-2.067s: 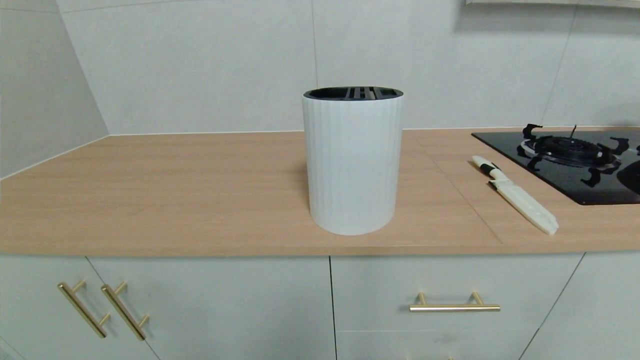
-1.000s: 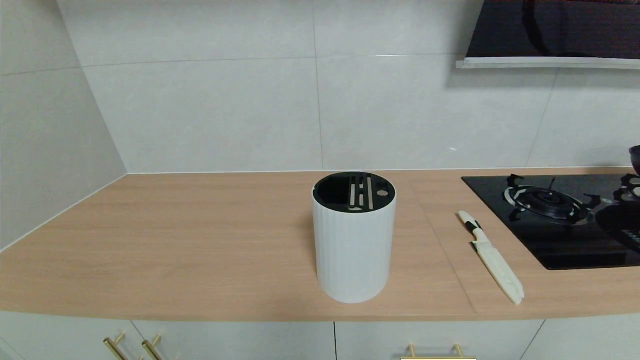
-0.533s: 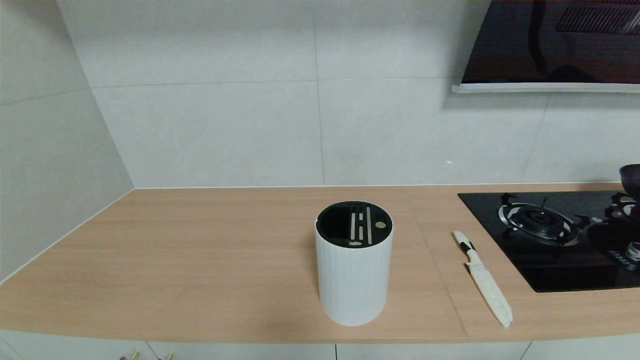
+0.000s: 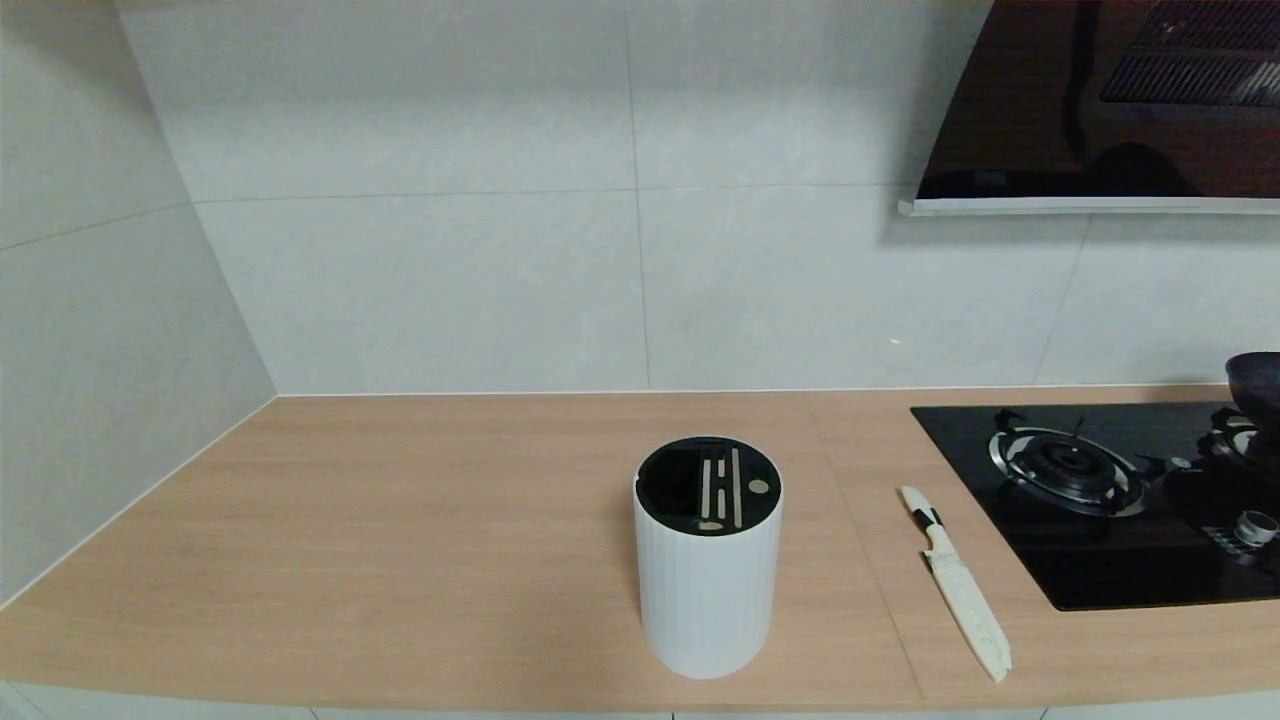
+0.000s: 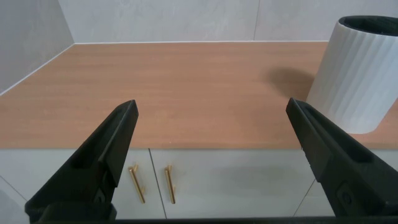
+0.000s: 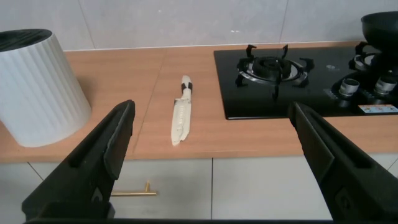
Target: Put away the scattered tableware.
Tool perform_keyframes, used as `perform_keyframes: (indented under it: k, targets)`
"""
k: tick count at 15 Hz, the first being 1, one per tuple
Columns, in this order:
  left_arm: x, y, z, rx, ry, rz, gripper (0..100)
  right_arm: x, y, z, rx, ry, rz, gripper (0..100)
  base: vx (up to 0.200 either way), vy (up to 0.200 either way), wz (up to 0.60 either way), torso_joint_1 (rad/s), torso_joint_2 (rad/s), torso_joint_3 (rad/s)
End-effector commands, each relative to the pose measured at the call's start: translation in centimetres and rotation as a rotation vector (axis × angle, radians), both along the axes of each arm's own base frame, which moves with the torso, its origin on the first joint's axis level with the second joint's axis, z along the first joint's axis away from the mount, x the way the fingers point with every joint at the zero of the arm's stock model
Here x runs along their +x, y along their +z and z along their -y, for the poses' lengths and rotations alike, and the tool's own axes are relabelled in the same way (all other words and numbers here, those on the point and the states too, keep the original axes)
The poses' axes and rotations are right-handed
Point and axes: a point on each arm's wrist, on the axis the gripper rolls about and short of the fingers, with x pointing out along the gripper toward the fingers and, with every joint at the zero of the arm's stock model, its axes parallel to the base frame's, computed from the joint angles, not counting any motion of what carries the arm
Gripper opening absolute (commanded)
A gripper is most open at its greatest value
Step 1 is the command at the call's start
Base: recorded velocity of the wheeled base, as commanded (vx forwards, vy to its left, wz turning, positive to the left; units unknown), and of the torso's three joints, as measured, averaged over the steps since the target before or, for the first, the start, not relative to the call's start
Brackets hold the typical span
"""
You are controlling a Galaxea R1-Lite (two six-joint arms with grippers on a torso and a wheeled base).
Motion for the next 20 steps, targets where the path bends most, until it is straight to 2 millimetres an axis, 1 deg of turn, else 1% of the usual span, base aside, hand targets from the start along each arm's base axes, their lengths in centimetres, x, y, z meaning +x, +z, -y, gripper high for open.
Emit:
perform_keyframes:
  k: [1,10,11,12,13,14,15,17,18,19,20]
  targets:
    - [0.0,0.0,0.0,0.0,0.0,0.0,100,0.0,0.0,0.0,0.0,0.001,-0.001,100,0.0,0.0,0.0,0.0,0.0,0.0]
    - [0.0,0.0,0.0,-0.002,0.0,0.0,100,0.0,0.1,0.0,-0.005,-0.008,0.005,100,0.0,0.0,0.0,0.0,0.0,0.0]
    - [0.0,0.0,0.0,-0.002,0.0,0.0,100,-0.2,1.0,0.0,0.003,-0.007,0.055,100,0.0,0.0,0.0,0.0,0.0,0.0]
    - [0.0,0.0,0.0,0.0,0.0,0.0,100,-0.7,2.5,0.0,0.014,-0.006,0.124,100,0.0,0.0,0.0,0.0,0.0,0.0]
    - [0.0,0.0,0.0,0.0,0.0,0.0,100,-0.8,3.5,0.0,0.029,0.003,0.113,100,0.0,0.0,0.0,0.0,0.0,0.0]
    - [0.0,0.0,0.0,0.0,0.0,0.0,100,-0.3,3.6,0.0,0.029,0.009,0.04,100,0.0,0.0,0.0,0.0,0.0,0.0]
    - [0.0,0.0,0.0,0.0,0.0,0.0,100,0.4,4.4,-0.1,0.026,0.037,-0.019,100,0.0,0.0,0.0,0.0,0.0,0.0]
    - [0.0,0.0,0.0,0.0,0.0,0.0,100,2.6,7.8,-0.2,0.03,0.093,-0.121,100,0.0,0.0,0.0,0.0,0.0,0.0]
    - [0.0,0.0,0.0,0.0,0.0,0.0,100,4.8,9.4,-0.2,0.034,0.101,-0.202,100,0.0,0.0,0.0,0.0,0.0,0.0]
    - [0.0,0.0,0.0,-0.002,0.0,0.0,100,5.9,9.9,-0.3,0.035,0.103,-0.236,100,0.0,0.0,0.0,0.0,0.0,0.0]
    - [0.0,0.0,0.0,0.0,0.0,0.0,100,9.5,11.3,-0.3,0.04,0.117,-0.334,100,0.0,0.0,0.0,0.0,0.0,0.0]
